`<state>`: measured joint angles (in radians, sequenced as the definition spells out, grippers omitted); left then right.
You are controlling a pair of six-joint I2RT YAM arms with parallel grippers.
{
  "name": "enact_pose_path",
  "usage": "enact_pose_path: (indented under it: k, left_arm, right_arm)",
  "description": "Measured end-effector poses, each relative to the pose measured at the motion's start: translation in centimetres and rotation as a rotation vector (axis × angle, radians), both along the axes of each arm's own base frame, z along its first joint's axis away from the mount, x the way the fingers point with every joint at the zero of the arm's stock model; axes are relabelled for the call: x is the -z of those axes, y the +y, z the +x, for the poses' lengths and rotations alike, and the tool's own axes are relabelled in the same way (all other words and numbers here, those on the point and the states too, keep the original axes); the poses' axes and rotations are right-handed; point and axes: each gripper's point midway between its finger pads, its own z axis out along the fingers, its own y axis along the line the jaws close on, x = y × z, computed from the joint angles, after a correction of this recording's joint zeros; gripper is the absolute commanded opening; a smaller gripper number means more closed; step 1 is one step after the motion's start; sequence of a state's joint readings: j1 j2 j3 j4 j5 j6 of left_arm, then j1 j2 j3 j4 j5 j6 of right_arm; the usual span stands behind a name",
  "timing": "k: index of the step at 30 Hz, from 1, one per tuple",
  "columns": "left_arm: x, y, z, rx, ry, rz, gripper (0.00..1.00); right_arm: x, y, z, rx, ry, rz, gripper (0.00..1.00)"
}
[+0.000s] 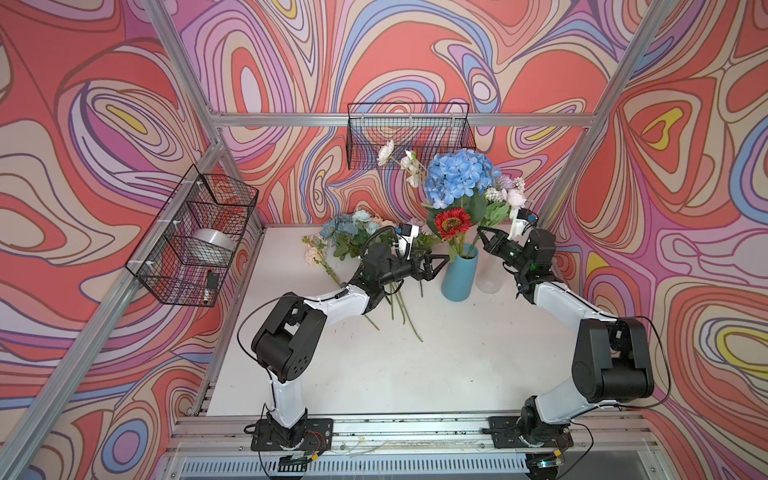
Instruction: Arrange the flowers into the vase
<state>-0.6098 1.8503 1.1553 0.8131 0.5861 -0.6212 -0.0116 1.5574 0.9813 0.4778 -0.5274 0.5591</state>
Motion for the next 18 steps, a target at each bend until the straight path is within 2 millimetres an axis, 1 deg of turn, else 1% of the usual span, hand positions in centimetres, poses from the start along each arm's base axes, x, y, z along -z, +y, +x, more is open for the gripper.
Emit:
enact_pose_path:
  k: [3, 7, 9, 13, 14, 17, 18]
  left_arm:
    - [-0.1, 0.0, 0.0, 0.000, 0.000, -0.002, 1.00]
    - [-0.1, 0.0, 0.0, 0.000, 0.003, -0.003, 1.00]
    - [-0.1, 0.0, 0.0, 0.000, 0.003, -0.003, 1.00]
    - [-0.4, 0.3, -0.3, -0.002, -0.002, -0.005, 1.00]
    - [-0.5, 0.3, -0.4, -0.004, -0.002, -0.005, 1.00]
    - [-0.8, 0.5, -0.5, -0.010, -0.005, -0.007, 1.00]
    - [-0.8, 0.6, -0.5, -0.011, -0.006, -0.008, 1.00]
  right_arm:
    - [0.2, 0.6, -0.5, 0.002, -0.030, -0.081, 0.00]
    - [2.1, 1.7, -1.2, -0.012, -0.034, -0.164, 0.00]
    - [2.5, 2.3, -1.4, -0.020, -0.047, -0.195, 0.00]
    - [2.4, 2.6, -1.4, -0.006, -0.088, -0.242, 0.00]
    - [2.4, 2.7, -1.5, -0.002, -0.095, -0.251, 0.02]
    - [2.4, 2.5, -1.7, 0.015, -0.102, -0.271, 0.21]
    - [2.5, 2.5, -1.8, 0.019, -0.103, -0.282, 0.25]
